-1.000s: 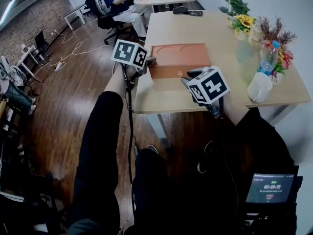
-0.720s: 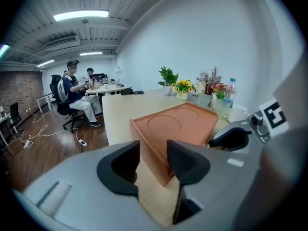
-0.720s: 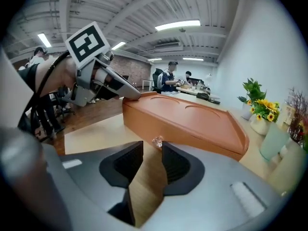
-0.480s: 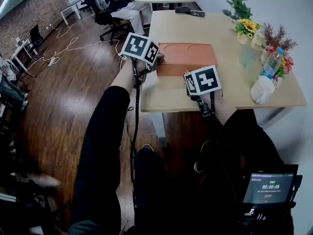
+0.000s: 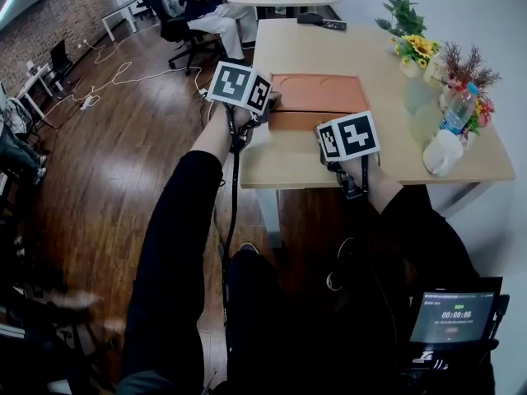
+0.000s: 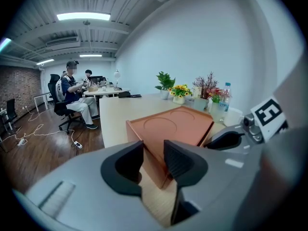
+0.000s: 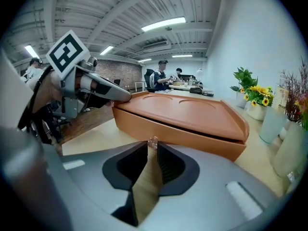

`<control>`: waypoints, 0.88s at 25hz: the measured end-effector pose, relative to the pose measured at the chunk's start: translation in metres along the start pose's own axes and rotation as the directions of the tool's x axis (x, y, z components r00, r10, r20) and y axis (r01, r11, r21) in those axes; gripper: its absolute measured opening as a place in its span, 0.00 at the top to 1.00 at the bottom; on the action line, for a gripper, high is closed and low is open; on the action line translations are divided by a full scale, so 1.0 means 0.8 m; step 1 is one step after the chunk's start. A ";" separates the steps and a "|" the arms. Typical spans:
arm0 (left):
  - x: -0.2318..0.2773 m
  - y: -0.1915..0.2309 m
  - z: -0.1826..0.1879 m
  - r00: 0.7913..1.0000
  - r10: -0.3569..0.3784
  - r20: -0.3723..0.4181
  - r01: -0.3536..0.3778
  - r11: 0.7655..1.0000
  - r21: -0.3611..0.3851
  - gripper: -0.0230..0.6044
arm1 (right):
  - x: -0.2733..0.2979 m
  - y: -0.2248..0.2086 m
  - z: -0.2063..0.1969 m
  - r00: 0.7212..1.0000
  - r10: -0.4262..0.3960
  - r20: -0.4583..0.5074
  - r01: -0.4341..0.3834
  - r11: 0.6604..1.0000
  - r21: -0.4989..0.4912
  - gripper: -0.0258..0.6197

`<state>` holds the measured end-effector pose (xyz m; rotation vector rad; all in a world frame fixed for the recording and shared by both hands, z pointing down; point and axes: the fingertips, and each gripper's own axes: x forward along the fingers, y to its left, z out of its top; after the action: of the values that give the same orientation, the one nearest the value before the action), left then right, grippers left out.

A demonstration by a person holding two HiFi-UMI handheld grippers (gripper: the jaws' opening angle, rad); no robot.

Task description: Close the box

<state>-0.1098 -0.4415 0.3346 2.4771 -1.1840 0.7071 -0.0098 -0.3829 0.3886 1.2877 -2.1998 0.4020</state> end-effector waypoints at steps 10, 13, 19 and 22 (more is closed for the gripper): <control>-0.001 -0.003 0.002 1.000 -0.006 0.005 0.006 1.000 -0.010 0.78 | -0.063 0.046 -0.043 0.991 0.135 -0.018 -0.136 0.990 -0.041 0.86; -0.001 -0.004 0.001 1.000 -0.015 0.001 0.015 1.000 -0.009 0.77 | -0.069 0.049 -0.049 0.990 0.142 -0.012 -0.142 0.989 -0.049 0.86; 0.001 -0.003 0.000 1.000 -0.010 0.005 0.010 1.000 -0.009 0.77 | -0.068 0.050 -0.052 0.989 0.149 -0.020 -0.150 0.987 -0.053 0.86; 0.001 -0.003 -0.001 1.000 -0.008 0.005 0.008 1.000 -0.008 0.77 | -0.066 0.050 -0.053 0.989 0.148 -0.029 -0.150 0.987 -0.058 0.86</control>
<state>-0.1076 -0.4402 0.3355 2.4772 -1.1751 0.6932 -0.0105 -0.3042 0.3920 1.0851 -2.2774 0.4033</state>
